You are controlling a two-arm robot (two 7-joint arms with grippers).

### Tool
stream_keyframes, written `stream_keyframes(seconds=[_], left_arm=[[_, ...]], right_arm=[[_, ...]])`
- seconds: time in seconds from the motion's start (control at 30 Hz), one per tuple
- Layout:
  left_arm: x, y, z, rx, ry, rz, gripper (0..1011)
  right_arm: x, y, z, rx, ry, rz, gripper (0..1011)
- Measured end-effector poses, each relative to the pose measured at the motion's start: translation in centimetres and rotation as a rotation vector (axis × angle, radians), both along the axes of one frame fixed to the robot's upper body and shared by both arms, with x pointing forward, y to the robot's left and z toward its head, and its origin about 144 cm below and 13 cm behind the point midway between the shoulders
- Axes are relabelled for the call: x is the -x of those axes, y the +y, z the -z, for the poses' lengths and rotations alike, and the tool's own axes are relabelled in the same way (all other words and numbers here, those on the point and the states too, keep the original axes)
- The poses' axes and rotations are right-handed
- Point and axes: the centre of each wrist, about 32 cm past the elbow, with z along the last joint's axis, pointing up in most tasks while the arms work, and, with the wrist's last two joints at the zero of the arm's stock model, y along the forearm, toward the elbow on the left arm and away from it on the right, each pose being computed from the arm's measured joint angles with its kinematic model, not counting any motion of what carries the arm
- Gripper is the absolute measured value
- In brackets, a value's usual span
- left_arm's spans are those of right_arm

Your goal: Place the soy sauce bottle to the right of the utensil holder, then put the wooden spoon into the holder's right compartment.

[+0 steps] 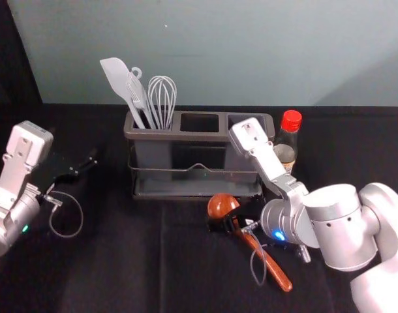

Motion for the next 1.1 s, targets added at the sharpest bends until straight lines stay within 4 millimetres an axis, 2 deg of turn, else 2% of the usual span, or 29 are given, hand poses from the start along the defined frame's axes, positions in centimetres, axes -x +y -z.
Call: stream_keyframes(seconds=[1.1], left_arm=[[0.0,0.0,0.0,0.0,0.0,0.0,1000]], right_arm=[[-0.59,0.36,0.22,0.0,0.018,0.01,1003]])
